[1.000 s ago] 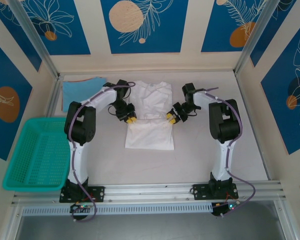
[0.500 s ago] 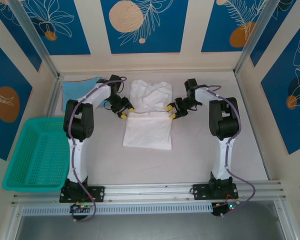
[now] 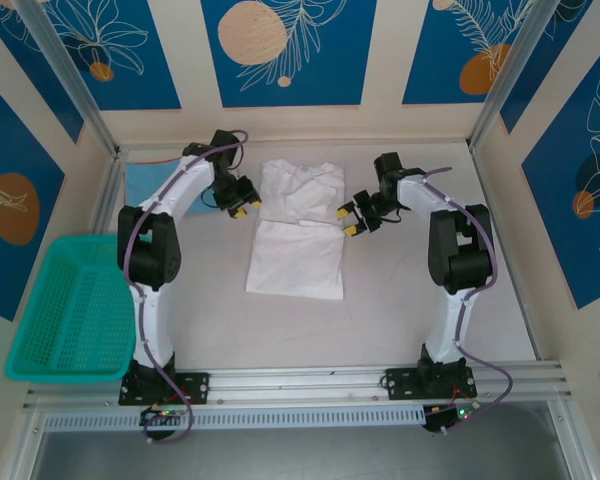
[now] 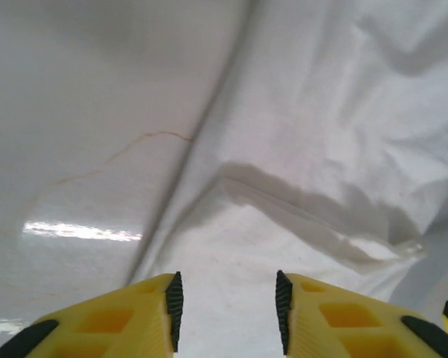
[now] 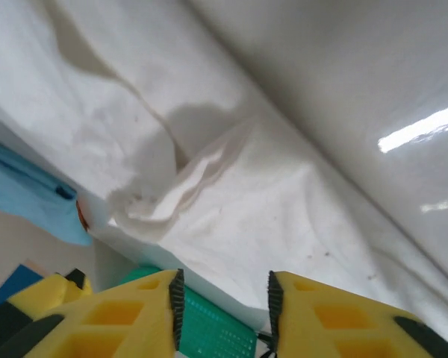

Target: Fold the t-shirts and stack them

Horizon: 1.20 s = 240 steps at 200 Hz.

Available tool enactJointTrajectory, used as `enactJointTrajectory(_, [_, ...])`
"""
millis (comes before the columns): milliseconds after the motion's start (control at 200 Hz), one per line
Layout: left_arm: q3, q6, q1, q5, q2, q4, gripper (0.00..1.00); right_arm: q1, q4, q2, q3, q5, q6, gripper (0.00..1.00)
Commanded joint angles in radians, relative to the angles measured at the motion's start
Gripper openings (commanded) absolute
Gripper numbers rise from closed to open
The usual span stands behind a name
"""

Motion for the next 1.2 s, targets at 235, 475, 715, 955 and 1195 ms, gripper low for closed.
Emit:
enactJointTrajectory(235, [0.17, 0.098, -0.171, 0.155, 0.21, 0.036, 0.34, 0.07, 0.041, 0.118, -0.033, -0.061, -0.033, 0.28])
enactJointTrajectory(475, [0.072, -0.022, -0.108, 0.057, 0.285, 0.063, 0.32, 0.048, 0.007, 0.16, -0.084, -0.032, -0.047, 0.49])
enactJointTrajectory(715, [0.074, -0.055, -0.075, 0.05, 0.255, 0.099, 0.42, 0.019, -0.023, 0.136, -0.061, -0.029, -0.107, 0.61])
enactJointTrajectory(955, [0.162, -0.016, -0.056, 0.082, 0.168, 0.089, 0.77, 0.014, 0.008, 0.019, -0.019, -0.042, -0.193, 0.61])
enactJointTrajectory(1195, [0.005, 0.014, 0.034, 0.125, 0.047, 0.076, 0.88, 0.069, 0.003, -0.058, -0.092, -0.092, -0.265, 0.43])
